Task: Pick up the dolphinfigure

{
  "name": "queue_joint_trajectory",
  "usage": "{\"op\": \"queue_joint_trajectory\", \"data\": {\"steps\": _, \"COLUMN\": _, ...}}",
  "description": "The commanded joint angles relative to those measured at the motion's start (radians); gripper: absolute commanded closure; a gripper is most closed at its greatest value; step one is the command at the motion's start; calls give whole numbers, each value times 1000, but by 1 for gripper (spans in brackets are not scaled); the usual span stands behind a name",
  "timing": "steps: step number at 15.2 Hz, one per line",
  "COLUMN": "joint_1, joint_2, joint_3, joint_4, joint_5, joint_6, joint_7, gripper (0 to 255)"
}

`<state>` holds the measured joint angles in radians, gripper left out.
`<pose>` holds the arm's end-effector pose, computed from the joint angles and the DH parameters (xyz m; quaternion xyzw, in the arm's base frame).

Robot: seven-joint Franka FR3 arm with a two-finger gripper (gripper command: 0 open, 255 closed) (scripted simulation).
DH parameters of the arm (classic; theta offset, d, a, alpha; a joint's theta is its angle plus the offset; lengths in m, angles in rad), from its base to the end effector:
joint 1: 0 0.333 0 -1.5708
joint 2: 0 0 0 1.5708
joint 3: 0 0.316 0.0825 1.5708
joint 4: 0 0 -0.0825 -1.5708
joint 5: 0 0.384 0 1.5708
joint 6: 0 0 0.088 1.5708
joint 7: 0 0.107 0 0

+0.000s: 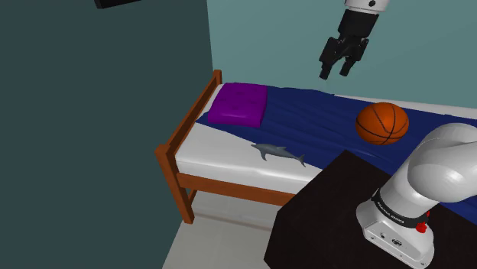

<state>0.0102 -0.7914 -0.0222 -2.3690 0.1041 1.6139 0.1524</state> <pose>0.3096 0.0050 0.5906 -0.9948 0.0801 -0.0136 0.0611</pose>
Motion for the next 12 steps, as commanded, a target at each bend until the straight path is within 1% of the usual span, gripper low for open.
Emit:
{"op": "queue_joint_trajectory", "data": {"steps": 1, "joint_1": 0, "joint_2": 0, "joint_3": 0, "joint_4": 0, "joint_5": 0, "joint_6": 0, "joint_7": 0, "gripper": 0}}
{"op": "queue_joint_trajectory", "data": {"steps": 7, "joint_1": 22, "joint_2": 31, "joint_3": -17, "joint_4": -178, "joint_5": -42, "joint_6": 225, "joint_7": -128, "gripper": 0}}
{"op": "queue_joint_trajectory", "data": {"steps": 12, "joint_1": 39, "joint_2": 111, "joint_3": -38, "joint_4": -290, "joint_5": -76, "joint_6": 434, "joint_7": -231, "gripper": 0}}
